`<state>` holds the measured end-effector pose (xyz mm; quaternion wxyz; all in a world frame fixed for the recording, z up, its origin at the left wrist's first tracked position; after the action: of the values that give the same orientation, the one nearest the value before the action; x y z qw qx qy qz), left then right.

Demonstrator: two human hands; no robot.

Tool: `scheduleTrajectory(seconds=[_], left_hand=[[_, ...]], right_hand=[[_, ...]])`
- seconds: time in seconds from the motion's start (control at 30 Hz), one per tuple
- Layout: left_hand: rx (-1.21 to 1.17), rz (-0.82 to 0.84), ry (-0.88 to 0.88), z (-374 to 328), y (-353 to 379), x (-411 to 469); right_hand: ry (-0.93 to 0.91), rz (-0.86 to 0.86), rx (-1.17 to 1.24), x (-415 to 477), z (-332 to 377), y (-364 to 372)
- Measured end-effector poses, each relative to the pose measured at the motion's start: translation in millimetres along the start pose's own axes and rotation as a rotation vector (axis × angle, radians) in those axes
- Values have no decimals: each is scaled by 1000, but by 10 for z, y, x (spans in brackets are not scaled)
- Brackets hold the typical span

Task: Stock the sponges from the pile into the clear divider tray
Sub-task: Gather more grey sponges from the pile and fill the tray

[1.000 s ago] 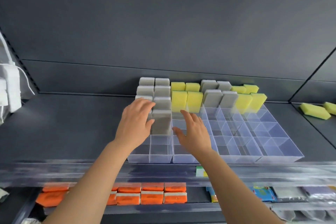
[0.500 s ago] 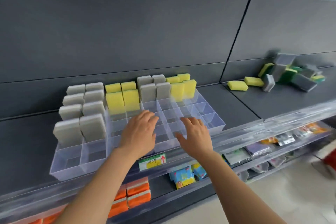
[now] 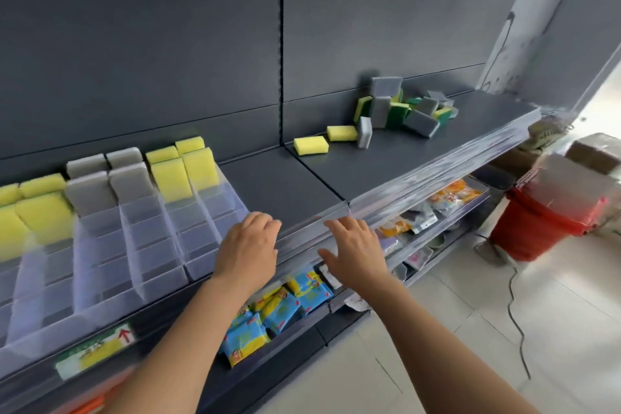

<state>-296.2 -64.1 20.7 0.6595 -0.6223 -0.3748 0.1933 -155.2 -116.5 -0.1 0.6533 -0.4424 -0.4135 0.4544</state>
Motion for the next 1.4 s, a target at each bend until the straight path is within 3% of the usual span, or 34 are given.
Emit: scheduleTrajectory(seconds=[0.47,0.93,1.2,1.4], left_hand=[[-63,17,136,-1157,507,1427],[-127,-25,146,-1467,1000,3629],[3,41,-14,-1318,1366,4409],[-109,94,-163,-1218,1611,4648]], right_hand=[[171,-16,-6,458,-1714,-239],[280,-60,-50,2143,-3148,-571],[303,-73,-49,2944,-3706,-646],[301,-109,-23,3481,-4096,-659]])
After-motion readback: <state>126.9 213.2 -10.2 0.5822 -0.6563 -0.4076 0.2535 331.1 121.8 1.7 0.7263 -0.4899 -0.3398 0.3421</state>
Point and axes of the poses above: each hand's wrist, its own x-axis towards the middle knuckle, its own y-axis out of the palm, z = x × y, the point moved 9 cm from there along x, towards the middle knuckle, and after that the axes turned 2 degrees about x, right-handed, at the moved point
